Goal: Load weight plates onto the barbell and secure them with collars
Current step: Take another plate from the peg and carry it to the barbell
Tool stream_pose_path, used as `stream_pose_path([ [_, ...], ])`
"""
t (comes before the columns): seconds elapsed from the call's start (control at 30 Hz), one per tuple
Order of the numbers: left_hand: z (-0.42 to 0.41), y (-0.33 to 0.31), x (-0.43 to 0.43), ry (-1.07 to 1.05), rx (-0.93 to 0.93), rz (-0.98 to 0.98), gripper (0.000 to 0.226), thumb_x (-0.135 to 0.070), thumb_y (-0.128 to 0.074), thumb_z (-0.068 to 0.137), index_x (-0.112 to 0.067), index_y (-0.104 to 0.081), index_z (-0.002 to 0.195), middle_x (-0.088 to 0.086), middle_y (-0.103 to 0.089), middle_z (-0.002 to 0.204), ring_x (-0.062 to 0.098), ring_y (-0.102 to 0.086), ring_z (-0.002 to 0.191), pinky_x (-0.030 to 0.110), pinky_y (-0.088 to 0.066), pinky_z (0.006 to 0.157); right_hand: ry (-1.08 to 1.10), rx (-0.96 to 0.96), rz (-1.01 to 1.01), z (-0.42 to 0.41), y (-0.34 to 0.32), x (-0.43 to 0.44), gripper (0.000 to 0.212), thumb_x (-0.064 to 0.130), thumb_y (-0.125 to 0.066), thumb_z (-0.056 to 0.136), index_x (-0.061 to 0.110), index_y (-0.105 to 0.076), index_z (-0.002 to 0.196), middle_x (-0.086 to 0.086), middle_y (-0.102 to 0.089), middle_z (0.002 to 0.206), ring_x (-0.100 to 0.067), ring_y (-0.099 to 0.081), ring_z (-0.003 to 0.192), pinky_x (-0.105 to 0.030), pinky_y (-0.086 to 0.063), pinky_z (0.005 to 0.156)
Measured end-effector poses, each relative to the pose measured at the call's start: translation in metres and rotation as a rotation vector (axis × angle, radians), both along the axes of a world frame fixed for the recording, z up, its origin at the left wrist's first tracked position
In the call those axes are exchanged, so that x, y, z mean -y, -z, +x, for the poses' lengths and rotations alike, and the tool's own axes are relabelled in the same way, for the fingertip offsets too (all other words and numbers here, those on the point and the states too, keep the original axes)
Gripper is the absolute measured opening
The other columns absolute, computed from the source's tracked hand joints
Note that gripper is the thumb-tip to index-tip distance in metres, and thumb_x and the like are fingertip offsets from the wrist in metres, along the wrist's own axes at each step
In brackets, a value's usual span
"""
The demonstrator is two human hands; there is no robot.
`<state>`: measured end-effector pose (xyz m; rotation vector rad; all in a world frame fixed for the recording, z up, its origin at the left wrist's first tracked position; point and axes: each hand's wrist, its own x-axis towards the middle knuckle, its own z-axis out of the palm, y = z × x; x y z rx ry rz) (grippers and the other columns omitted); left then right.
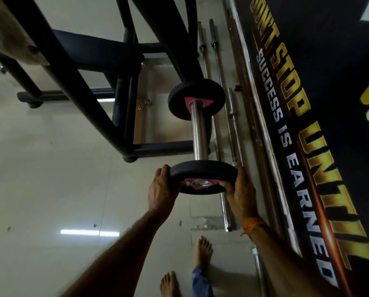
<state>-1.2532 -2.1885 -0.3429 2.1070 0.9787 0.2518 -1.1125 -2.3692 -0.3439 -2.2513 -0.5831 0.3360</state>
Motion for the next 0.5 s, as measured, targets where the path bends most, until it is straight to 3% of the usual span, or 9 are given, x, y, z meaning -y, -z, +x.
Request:
stream_pose_path([
  [0.1,-0.051,-0.023,0.023,0.031,0.020,0.001,0.035,-0.033,-0.074,0.087,-0.025,-0.049,0.109,-0.006,-0.058,0.106,0.007,-0.059,0.087,0.016,-0.046,0.065,0.010,0.011,0.010,-0.052,-0.025,0.027,0.061,0.021,-0.073,0.090,0.006,-0.046,0.142,-0.015,-0.061,0.133,-0.024,-0.059,0.122,-0.025,-0.048,0.088],
  [0.23,-0.114,-0.085,0.036,0.067,0.054,0.042,0.038,-0.044,-0.073,0.086,-0.025,-0.049,0.109,-0.009,-0.056,0.103,0.004,-0.057,0.084,0.013,-0.043,0.063,0.012,0.022,0.042,-0.114,-0.081,0.049,0.072,0.048,-0.059,0.090,0.008,-0.041,0.147,-0.015,-0.060,0.137,-0.030,-0.060,0.125,-0.040,-0.057,0.094],
  [0.33,-0.157,-0.139,0.035,0.070,0.106,0.091,0.043,-0.054,-0.071,0.084,-0.022,-0.051,0.105,-0.011,-0.056,0.097,0.001,-0.056,0.078,0.010,-0.040,0.059,-0.022,0.076,0.112,-0.152,-0.132,0.052,0.071,0.049,-0.061,0.090,0.009,-0.042,0.145,-0.014,-0.061,0.136,-0.028,-0.062,0.123,-0.041,-0.059,0.093],
  [0.4,-0.183,-0.171,0.033,0.056,0.145,0.121,0.048,-0.060,-0.068,0.082,-0.019,-0.051,0.100,-0.012,-0.055,0.091,-0.002,-0.055,0.074,0.010,-0.039,0.057,-0.052,0.096,0.153,-0.173,-0.161,0.050,0.067,0.048,-0.064,0.090,0.009,-0.046,0.141,-0.013,-0.064,0.133,-0.027,-0.064,0.120,-0.034,-0.058,0.089],
  [0.5,-0.221,-0.208,0.028,0.012,0.211,0.191,0.049,-0.059,-0.071,0.081,-0.019,-0.051,0.099,-0.016,-0.051,0.087,-0.006,-0.054,0.073,0.007,-0.037,0.058,-0.114,0.127,0.200,-0.199,-0.198,0.039,0.063,0.047,-0.067,0.088,0.010,-0.050,0.137,-0.012,-0.064,0.132,-0.024,-0.064,0.118,-0.013,-0.049,0.084],
])
